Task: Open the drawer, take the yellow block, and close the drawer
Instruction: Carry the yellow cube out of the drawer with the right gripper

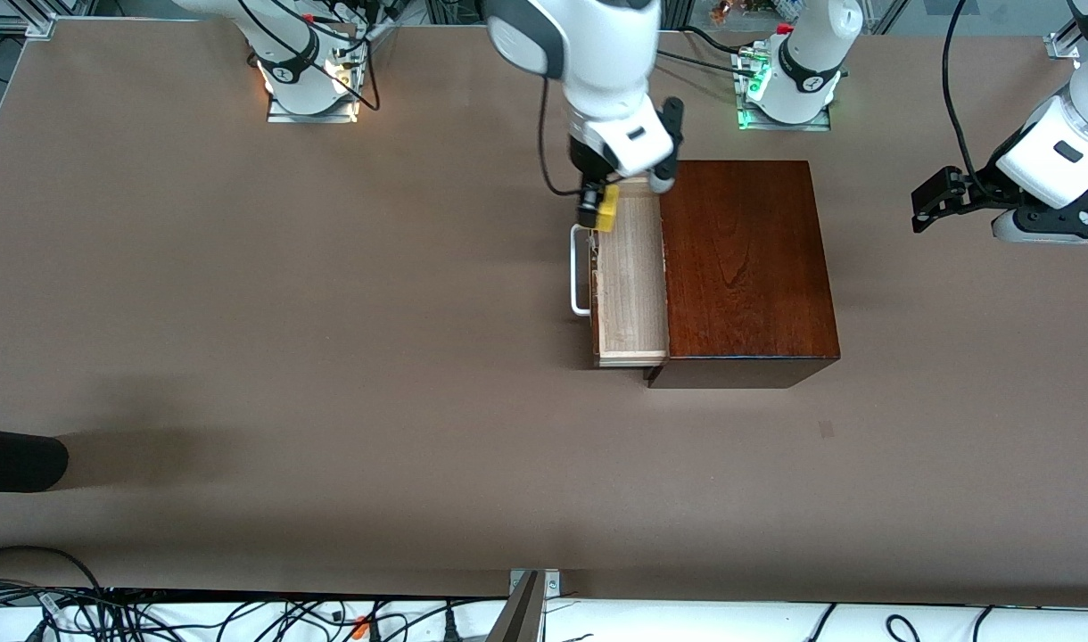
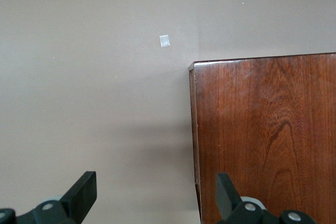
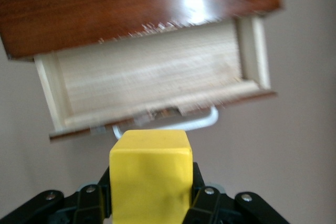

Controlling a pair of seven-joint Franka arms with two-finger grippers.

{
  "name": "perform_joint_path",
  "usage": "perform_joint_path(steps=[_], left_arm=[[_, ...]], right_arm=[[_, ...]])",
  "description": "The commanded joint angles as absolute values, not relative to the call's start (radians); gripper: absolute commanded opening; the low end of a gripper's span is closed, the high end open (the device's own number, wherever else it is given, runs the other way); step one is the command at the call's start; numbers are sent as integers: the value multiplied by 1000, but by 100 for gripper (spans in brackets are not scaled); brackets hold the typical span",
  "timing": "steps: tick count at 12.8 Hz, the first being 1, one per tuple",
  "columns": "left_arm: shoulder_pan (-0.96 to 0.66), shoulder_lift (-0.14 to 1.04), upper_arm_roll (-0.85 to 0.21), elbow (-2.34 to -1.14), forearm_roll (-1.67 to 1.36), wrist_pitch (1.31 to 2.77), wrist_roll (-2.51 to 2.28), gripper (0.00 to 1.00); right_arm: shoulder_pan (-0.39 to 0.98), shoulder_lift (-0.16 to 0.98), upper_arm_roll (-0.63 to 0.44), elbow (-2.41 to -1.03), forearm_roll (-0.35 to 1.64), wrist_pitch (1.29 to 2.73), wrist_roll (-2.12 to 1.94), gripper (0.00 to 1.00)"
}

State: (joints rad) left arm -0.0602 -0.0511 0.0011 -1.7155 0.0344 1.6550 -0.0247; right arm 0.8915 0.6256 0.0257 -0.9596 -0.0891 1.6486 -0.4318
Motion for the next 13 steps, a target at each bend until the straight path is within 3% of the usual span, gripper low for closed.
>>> perform_joint_path(steps=[1,5,10,13], left_arm=[[-60,-51,5,-1701,15,1637,0,100],[-60,-49,6,-1701,15,1632,0,100],[-61,-49,5,-1700,12,1632,-2,100],[-89,-26,-32,-1701,-63,1631,0,100]], right_arm=[[822,519,23,-982,-69,1591,-428,0],[750,421,-156,-986,-39,1531,-437,0],[618,403,-360,-1017,109,1453,-442,0],[516,378,-400,-1113,197,1443,-442,0]])
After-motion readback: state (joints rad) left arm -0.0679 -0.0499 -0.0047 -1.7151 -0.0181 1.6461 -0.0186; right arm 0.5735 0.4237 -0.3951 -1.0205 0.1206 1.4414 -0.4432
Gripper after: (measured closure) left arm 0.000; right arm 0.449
